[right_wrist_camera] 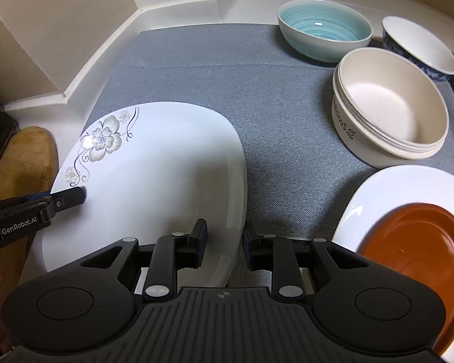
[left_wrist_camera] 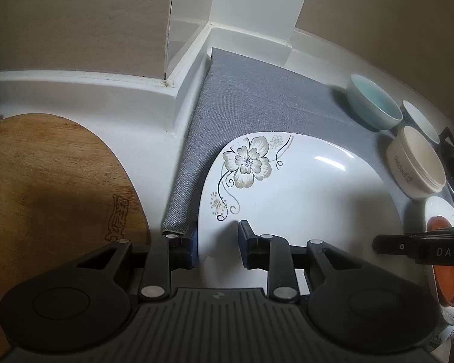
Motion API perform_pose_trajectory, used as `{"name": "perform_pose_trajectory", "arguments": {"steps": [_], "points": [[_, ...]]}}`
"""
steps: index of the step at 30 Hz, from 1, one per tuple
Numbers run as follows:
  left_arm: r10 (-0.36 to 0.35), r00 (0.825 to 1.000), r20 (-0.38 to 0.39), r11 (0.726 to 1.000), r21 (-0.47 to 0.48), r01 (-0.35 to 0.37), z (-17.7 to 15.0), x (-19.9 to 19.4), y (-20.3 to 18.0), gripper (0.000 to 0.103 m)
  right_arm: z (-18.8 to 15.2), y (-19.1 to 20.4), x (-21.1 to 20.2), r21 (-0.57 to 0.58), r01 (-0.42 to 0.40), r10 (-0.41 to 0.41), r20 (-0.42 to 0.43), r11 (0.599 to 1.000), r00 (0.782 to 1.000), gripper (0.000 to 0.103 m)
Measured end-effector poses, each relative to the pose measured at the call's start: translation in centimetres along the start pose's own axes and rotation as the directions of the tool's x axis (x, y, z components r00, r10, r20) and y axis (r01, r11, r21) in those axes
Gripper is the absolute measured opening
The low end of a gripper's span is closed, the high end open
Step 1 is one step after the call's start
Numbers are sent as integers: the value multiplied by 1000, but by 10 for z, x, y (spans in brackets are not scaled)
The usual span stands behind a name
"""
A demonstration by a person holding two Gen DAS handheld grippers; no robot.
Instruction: Organize plates and bowls
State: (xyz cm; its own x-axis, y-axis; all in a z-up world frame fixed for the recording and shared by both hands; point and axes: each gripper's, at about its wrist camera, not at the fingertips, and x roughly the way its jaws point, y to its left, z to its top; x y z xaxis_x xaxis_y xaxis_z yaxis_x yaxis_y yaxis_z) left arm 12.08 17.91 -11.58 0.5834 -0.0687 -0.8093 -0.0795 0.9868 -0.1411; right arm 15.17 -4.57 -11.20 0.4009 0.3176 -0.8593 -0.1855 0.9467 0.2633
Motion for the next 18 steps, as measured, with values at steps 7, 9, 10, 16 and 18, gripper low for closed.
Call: {"name": "perform_pose_trajectory", "arguments": {"steps": [7,9,10,16,18], "points": [[16,1000,-5,1000,8,-16,1,-1,-4,30,-4,-7,-3,2,-40,40,18,999,999,23],[24,1000,-3,1000,14,-24,2,-4,-7,29,-4,-12,-5,18,-59,58,21,998,998,21],[29,1000,2,999,20,-30,2,-6,-9,29,-3,-15,-6,24,-66,66,25,997,998,21],[55,998,23,998,39,-56,5,-18,-21,29,-3,-25,-23,13,-90,89,80,996,993,19],[67,997,28,997,44,-68,3,-19,-24,29,-4,-28,-26,11,-101,100,88,995,991,19]]}}
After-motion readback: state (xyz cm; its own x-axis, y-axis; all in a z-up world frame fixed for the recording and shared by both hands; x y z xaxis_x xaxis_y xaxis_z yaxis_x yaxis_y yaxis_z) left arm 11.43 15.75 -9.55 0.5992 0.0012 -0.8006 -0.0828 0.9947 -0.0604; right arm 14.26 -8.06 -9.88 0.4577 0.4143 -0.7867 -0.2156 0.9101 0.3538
